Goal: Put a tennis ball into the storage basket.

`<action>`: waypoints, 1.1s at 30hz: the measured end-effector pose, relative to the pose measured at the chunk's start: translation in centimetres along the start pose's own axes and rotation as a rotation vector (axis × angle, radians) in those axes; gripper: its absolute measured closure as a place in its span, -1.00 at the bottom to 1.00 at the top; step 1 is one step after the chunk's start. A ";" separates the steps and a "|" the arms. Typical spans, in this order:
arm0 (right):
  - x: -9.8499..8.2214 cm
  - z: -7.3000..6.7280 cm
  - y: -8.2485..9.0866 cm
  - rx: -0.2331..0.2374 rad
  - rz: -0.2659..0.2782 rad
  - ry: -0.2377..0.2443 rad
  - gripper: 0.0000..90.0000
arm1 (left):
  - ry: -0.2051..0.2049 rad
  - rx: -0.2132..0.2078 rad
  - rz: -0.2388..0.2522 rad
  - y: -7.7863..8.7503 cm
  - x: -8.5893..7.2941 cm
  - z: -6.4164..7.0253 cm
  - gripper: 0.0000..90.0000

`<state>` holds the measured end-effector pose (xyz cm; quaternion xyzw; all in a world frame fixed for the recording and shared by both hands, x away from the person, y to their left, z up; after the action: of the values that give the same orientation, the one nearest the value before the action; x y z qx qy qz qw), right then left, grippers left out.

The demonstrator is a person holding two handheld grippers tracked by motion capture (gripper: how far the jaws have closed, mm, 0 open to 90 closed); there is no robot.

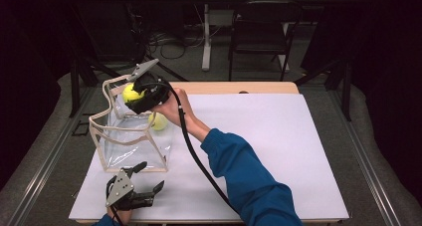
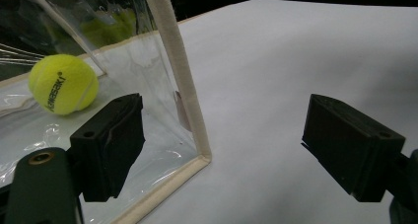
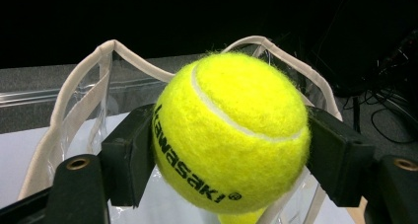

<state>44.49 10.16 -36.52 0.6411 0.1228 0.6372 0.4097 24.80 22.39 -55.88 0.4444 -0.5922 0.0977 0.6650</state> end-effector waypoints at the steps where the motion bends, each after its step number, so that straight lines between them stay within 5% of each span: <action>1: 0.0 0.0 0.0 -0.001 -0.001 0.000 -0.42 | 0.000 0.000 -0.001 0.0 0.0 0.0 -0.65; 33: -0.4 0.1 -1.6 -0.005 -0.057 0.001 -0.42 | 0.002 0.000 -0.002 0.1 0.0 0.0 -0.65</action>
<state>45.15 10.86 -37.88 0.6359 0.1395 0.6259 0.4294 24.74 22.47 -55.86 0.4451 -0.5911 0.0975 0.6655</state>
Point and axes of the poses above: each handheld gripper's, and its own axes: y roughly backward along the jaws, x roughly out of its top, z roughly to its right, the point moved 1 cm from there along -y, roughly forward along the jaws, and after that the axes turned 11 degrees about -z, right-handed, at the moved point
